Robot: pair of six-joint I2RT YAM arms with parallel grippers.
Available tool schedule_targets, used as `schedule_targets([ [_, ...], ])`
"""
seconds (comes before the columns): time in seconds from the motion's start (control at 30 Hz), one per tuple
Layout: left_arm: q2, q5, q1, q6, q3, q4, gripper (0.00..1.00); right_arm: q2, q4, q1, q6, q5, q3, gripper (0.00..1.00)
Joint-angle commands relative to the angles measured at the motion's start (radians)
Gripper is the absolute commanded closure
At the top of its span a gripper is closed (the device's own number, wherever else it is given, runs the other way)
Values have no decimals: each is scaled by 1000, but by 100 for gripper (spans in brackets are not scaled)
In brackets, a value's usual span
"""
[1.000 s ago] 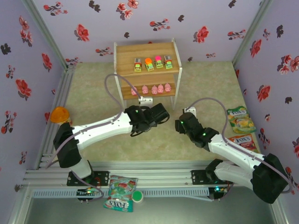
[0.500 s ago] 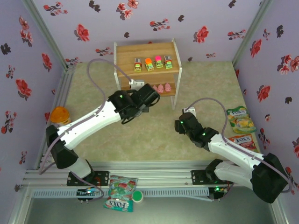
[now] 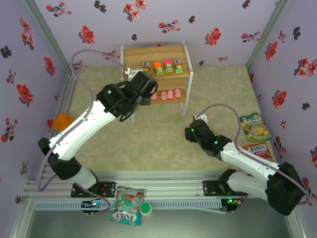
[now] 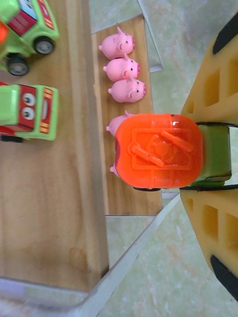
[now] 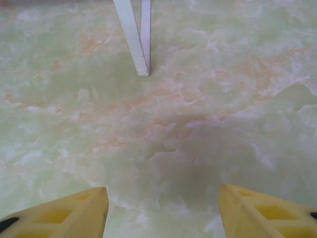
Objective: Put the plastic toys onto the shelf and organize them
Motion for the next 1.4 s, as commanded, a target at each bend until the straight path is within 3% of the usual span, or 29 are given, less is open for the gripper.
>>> schedule_targets([
  [0.0, 11, 3, 13, 54, 79, -38, 70, 10, 25, -5, 9, -9, 5, 39],
  [0.6, 142, 22, 117, 130, 305, -83, 70, 17, 25, -6, 7, -7, 6, 39],
  [1.37, 218, 36, 193, 143, 345, -53, 70, 32, 31, -6, 10, -10, 8, 38],
])
